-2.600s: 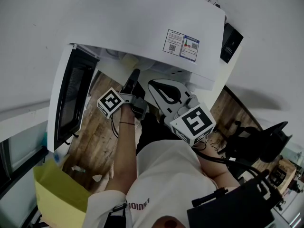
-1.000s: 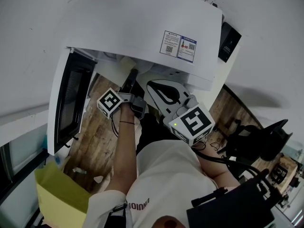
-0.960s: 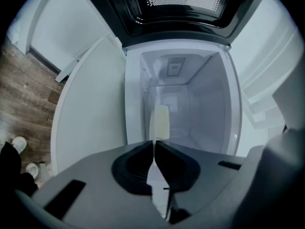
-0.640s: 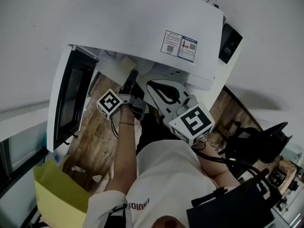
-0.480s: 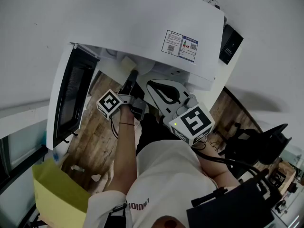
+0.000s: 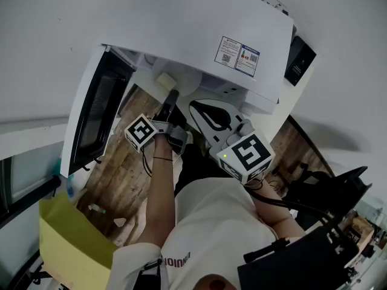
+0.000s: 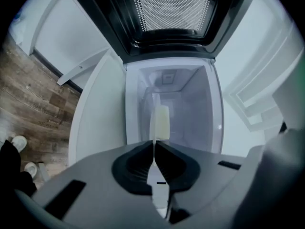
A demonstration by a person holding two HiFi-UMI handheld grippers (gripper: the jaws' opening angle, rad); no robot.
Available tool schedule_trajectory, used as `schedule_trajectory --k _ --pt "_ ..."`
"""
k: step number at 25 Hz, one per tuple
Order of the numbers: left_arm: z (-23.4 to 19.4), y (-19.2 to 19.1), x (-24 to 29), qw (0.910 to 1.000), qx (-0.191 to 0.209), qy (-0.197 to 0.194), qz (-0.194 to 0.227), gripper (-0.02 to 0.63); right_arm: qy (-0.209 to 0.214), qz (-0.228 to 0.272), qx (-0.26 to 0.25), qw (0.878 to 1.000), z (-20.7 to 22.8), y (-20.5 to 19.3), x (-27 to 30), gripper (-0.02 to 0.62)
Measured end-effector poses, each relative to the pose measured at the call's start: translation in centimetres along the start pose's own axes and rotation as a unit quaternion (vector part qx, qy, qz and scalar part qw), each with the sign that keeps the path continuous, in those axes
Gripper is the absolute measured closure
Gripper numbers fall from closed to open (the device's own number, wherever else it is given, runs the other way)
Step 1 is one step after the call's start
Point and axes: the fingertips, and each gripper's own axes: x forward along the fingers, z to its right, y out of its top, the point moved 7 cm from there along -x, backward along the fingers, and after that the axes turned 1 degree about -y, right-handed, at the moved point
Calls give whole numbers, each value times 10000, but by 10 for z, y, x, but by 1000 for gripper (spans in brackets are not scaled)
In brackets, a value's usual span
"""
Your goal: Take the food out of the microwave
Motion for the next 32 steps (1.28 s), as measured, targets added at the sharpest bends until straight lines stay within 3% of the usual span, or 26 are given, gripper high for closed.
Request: schedule_trajectory --k 26,32 --pt "29 9 -49 9971 -198 -205 707 583 484 122 -234 9985 -19 9 2 574" --pt "34 9 -58 9965 -63 -182 812 583 620 144 -269 9976 -21 11 4 574"
